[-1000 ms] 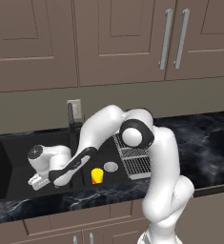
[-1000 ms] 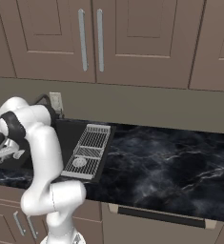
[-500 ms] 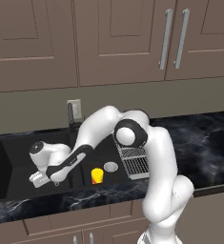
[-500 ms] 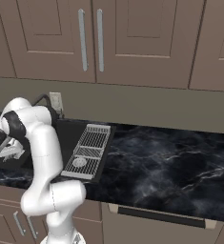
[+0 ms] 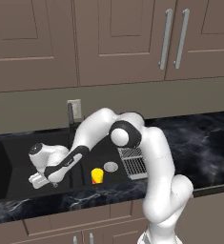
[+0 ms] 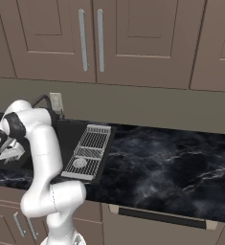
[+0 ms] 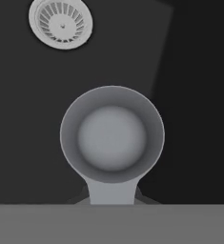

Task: Move any existing items from the left basin to the right basin for drying. Then move the measuring cup from the counter to the left basin of the sink for washing.

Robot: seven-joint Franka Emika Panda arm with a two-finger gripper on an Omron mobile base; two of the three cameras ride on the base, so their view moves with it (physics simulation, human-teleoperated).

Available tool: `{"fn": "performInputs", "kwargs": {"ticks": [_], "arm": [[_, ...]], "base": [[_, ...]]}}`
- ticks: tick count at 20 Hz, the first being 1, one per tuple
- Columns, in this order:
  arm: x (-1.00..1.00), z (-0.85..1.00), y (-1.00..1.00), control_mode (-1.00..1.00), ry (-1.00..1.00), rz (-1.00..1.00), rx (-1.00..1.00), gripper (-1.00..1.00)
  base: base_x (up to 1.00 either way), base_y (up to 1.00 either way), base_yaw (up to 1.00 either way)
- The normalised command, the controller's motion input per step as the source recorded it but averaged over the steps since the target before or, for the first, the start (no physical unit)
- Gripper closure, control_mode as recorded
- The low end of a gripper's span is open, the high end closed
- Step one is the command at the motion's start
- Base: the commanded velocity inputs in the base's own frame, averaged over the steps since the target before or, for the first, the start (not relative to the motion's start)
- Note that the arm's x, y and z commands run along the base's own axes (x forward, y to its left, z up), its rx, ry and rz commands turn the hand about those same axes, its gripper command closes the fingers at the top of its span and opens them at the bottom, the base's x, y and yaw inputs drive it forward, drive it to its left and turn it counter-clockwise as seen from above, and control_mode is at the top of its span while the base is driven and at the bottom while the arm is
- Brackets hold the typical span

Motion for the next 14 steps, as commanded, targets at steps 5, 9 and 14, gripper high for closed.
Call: {"fn": "performInputs", "kwargs": {"ticks": [5,9,14], "arm": [[0.06,-0.15,0.0,-1.0,0.0,-0.03,0.0,1.0],[0.06,-0.1,0.0,-1.0,0.0,-0.02,0.0,1.0],[0.05,-0.17,0.0,-1.0,0.01,-0.02,0.0,1.0]], "base": [[0.0,0.0,0.0],[0.0,0.0,0.0],[0.0,0.0,0.0]]}}
